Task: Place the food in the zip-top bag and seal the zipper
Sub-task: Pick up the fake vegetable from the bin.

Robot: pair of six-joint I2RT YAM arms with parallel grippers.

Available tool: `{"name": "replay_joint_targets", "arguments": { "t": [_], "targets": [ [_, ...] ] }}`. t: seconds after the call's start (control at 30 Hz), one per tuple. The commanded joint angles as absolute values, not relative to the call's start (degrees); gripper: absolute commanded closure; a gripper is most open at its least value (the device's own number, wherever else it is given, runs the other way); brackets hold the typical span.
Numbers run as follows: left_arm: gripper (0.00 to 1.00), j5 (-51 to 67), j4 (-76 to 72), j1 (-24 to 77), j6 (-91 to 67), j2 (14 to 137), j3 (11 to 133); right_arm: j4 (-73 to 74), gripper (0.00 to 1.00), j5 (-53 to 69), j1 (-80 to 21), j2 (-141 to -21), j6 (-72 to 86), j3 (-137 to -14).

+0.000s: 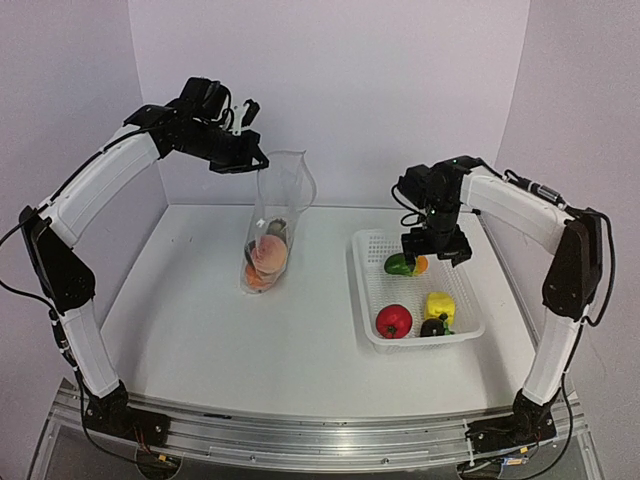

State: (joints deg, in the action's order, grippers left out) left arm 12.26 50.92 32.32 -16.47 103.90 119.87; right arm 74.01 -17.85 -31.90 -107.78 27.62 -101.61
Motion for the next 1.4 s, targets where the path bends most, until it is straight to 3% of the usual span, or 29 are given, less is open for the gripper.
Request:
{"name": "replay_joint_targets", "arguments": {
  "t": [0.0, 0.23, 0.5, 0.87, 0.93, 1.1, 1.37],
  "targets": [
    [1.00, 12.5, 48.6, 32.5, -15.7, 102.0, 120.0, 85.7, 0.05, -16.1, -30.5, -109.6, 33.2, -96.5],
    [1.00, 13.7, 48.6, 32.5, -16.1, 102.0, 119.7, 80.7, 0.06, -13.5, -27.0, -112.6, 32.4, -92.3],
    [1.00, 13.9, 48.6, 32.5, -16.0, 101.8, 119.8, 73.3, 0.17, -8.4, -24.7, -114.1, 32.1, -89.5],
    [1.00, 14.1, 48.4, 32.6, -15.7, 102.0, 119.8, 70.7, 0.18, -9.9, -24.6, -119.0, 29.4, -90.7],
    [1.00, 14.1, 48.4, 32.5, -15.7, 102.0, 119.7, 70.7, 0.25, -10.9, -24.5, -119.9, 29.4, -91.5],
    [1.00, 14.0, 48.5, 32.5, -15.6, 101.9, 119.6, 70.7, 0.60, -12.4, -24.4, -119.7, 31.2, -92.0],
    [1.00, 14.0, 48.4, 32.5, -15.5, 102.3, 119.8, 67.3, 0.66, -5.8, -25.6, -112.5, 41.9, -88.3]
  ]
}}
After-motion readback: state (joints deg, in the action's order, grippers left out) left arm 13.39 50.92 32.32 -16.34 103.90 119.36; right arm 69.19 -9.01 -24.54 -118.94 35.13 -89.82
